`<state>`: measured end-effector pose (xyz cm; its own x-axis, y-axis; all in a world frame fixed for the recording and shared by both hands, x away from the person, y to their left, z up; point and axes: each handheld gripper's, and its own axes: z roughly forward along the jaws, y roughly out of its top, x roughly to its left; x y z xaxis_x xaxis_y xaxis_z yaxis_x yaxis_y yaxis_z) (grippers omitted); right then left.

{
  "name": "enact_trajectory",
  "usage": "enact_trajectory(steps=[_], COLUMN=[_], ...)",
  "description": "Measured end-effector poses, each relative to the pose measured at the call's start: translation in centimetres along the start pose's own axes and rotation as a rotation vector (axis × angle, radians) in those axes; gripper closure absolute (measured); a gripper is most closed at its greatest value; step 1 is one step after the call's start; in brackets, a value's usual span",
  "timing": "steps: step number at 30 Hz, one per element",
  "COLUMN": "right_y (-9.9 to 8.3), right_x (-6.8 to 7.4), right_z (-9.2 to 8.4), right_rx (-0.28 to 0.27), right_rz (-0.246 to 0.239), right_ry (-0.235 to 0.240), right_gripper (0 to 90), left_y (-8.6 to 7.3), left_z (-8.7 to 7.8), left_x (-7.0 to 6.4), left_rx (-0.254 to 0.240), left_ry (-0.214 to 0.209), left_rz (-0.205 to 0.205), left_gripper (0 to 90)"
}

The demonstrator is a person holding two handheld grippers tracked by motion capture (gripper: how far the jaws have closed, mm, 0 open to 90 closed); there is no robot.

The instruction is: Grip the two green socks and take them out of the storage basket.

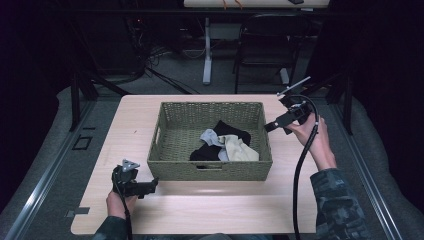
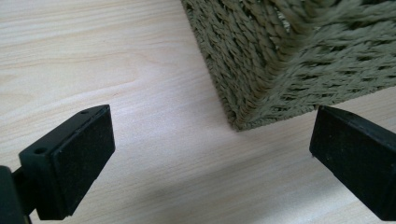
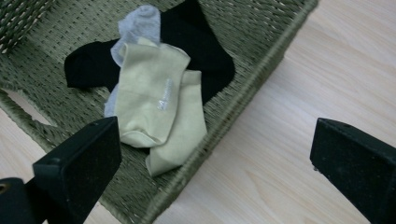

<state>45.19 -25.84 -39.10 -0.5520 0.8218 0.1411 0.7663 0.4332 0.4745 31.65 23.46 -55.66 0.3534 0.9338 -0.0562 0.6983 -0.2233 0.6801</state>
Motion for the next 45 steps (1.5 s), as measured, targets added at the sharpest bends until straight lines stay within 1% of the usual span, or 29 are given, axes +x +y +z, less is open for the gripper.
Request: enact_trajectory(steps=[1,3,4,5,10,11,13,14,15,17,18,19,21,22,24,25,27,28,29,30,31,32,35,37,40,42,43,44,45], right_y=[0.0,0.5,1.0,1.0,2.4,2.4,2.8,3.1,3.1,3.5,3.9,3.9,4.3,4.5,4.8,4.8,5.0,5.1,5.1,5.1,5.1,5.1,5.1,5.1,5.0,4.8,4.8,4.8,4.8], right_x=[0.0,0.5,1.0,1.0,2.4,2.4,3.0,3.3,3.3,3.9,4.4,4.4,4.9,5.4,5.8,5.8,6.1,6.3,6.3,6.4,6.4,6.5,6.7,6.9,7.1,7.3,7.3,7.4,7.4], right_z=[0.0,0.3,0.6,0.6,1.7,1.7,2.3,2.8,2.8,3.5,4.2,4.2,4.9,5.6,6.2,6.2,6.8,7.4,7.4,8.0,8.0,8.5,8.9,9.9,10.6,11.6,11.6,12.2,12.2], right_rx=[0.0,0.005,0.015,0.015,0.024,0.024,0.015,0.032,0.032,0.037,0.045,0.045,0.06,0.057,0.065,0.065,0.07,0.076,0.076,0.081,0.081,0.092,0.103,0.11,0.126,0.159,0.159,0.177,0.177], right_rz=[0.0,-0.011,-0.028,-0.028,-0.053,-0.053,-0.047,-0.063,-0.063,-0.067,-0.077,-0.077,-0.087,-0.088,-0.098,-0.098,-0.105,-0.1,-0.1,-0.096,-0.096,-0.095,-0.1,-0.096,-0.094,-0.095,-0.095,-0.099,-0.099], right_ry=[0.0,0.009,0.009,0.009,0.042,0.042,0.054,0.055,0.055,0.064,0.07,0.07,0.074,0.078,0.087,0.087,0.096,0.097,0.097,0.093,0.093,0.096,0.087,0.081,0.079,0.072,0.072,0.061,0.061], right_gripper=[1.7,1.9,2.0,2.0,3.5,3.5,4.1,4.4,4.4,4.8,5.5,5.5,6.3,8.1,8.5,8.5,10.0,11.6,11.6,13.7,13.7,14.3,14.7,16.4,17.6,20.5,20.5,21.4,21.4], left_y=[0.0,0.0,0.0,-0.1,-0.1,-0.1,-0.1,-0.1,-0.1,-0.1,-0.1,-0.1,-0.1,-0.2,-0.2,-0.1,-0.1,-0.1,-0.1,-0.1,-0.1,-0.1,-0.1,-0.1,-0.1,-0.1,-0.1,-0.1,-0.1], left_z=[0.0,0.0,-0.1,-0.1,-0.1,-0.1,0.0,0.0,0.0,0.0,0.0,0.0,0.0,0.0,0.0,-0.1,-0.1,-0.1,-0.1,-0.1,-0.1,-0.1,0.0,0.0,0.0,0.0,0.0,0.0,0.0], left_x=[0.1,0.1,0.1,0.1,0.2,0.2,0.2,0.1,0.1,0.1,0.2,0.2,0.2,0.2,0.2,0.2,0.1,0.1,0.1,0.1,0.1,0.1,0.1,0.0,0.0,0.1,0.1,0.0,0.0], left_rx=[-0.002,-0.001,-0.001,-0.001,-0.003,-0.003,-0.001,0.0,0.0,0.0,-0.002,-0.002,0.001,0.0,0.0,0.0,-0.003,-0.002,-0.002,-0.001,-0.001,-0.004,0.004,0.005,0.003,0.003,0.003,0.003,0.003], left_ry=[0.0,0.0,-0.001,-0.002,-0.001,-0.001,-0.003,-0.004,-0.004,-0.005,-0.004,-0.004,-0.005,-0.003,-0.003,-0.003,-0.003,-0.005,-0.005,-0.007,-0.007,-0.005,-0.005,-0.007,-0.007,-0.008,-0.008,-0.009,-0.009], left_rz=[-0.003,-0.003,-0.001,0.0,-0.009,-0.008,-0.005,-0.003,-0.003,-0.003,-0.004,-0.004,-0.009,-0.009,-0.009,-0.009,-0.007,-0.003,-0.003,-0.004,-0.004,-0.005,-0.001,0.0,0.0,0.0,0.0,0.001,0.001], left_gripper=[0.0,0.0,0.0,0.0,0.0,0.0,0.0,0.0,0.0,0.0,0.0,0.0,0.0,0.0,0.0,0.0,0.0,0.0,0.0,0.0,0.0,0.0,0.0,0.0,0.0,0.0,0.0,0.0,0.0])
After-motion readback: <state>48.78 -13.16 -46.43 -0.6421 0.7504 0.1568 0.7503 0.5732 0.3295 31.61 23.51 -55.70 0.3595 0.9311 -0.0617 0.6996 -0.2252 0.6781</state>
